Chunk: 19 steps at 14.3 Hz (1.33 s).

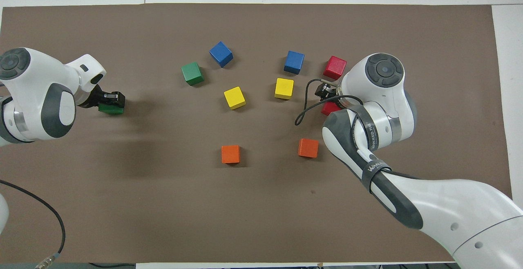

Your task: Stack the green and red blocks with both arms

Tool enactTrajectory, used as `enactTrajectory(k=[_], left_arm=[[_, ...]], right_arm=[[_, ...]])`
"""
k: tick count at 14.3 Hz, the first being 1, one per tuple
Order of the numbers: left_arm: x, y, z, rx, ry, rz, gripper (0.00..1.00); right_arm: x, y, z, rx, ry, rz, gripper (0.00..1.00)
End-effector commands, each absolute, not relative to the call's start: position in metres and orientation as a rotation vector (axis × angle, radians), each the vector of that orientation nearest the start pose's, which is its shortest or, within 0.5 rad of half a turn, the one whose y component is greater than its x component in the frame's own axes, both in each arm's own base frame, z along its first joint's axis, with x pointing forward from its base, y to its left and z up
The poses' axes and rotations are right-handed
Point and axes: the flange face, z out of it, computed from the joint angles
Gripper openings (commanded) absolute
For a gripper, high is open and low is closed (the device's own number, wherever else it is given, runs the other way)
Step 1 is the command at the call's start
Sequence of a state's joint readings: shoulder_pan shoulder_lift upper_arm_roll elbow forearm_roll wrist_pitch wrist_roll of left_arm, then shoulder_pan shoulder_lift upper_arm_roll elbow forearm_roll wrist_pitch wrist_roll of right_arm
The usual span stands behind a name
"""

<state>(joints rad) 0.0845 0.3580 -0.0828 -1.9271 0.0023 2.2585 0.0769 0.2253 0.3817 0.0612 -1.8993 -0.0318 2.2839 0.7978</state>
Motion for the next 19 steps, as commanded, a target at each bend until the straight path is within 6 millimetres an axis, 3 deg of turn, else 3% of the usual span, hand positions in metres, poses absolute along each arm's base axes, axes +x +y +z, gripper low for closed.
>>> enactTrajectory(k=[1,3,4,5,6,7,8,10,12,14,17,19], left_arm=[[0.623,0.016,0.315,-3.153,0.132,0.031,1.00],[0.648,0.007,0.376,-3.155,0.113,0.091,1.00],[0.657,-0.008,0.397,-3.156,0.019,0.102,1.00],[0.663,-0.042,0.402,-3.151,-0.101,0.093,1.00],[0.661,-0.081,0.401,-3.142,-0.185,0.089,1.00],[0.658,-0.106,0.403,-3.133,-0.266,0.082,1.00],[0.661,-0.119,0.400,-3.128,-0.381,0.069,1.00],[0.674,-0.162,0.397,-3.131,-0.463,0.024,1.00],[0.673,-0.201,0.378,-3.124,-0.562,-0.032,1.00],[0.675,-0.216,0.362,-3.125,-0.598,-0.065,1.00],[0.674,-0.226,0.351,-3.125,-0.593,-0.046,1.00],[0.673,-0.234,0.347,-3.119,-0.608,-0.050,1.00]], right_arm=[[0.598,0.181,0.293,-3.028,0.819,-0.044,0.96],[0.598,0.181,0.293,-3.027,0.824,-0.044,0.82],[0.598,0.180,0.292,-3.027,0.825,-0.041,0.75],[0.598,0.180,0.292,-3.027,0.825,-0.041,0.67],[0.598,0.180,0.291,-3.029,0.821,-0.039,0.48],[0.598,0.180,0.292,-3.032,0.810,-0.042,0.22],[0.598,0.179,0.291,-3.035,0.801,-0.040,0.00],[0.598,0.180,0.293,-3.046,0.774,-0.032,0.00],[0.598,0.178,0.298,-3.069,0.711,-0.018,0.00],[0.600,0.155,0.329,-3.123,0.592,0.043,0.00],[0.599,0.079,0.377,-3.164,0.351,0.077,0.00],[0.598,0.026,0.374,-3.168,0.257,0.089,0.00]])
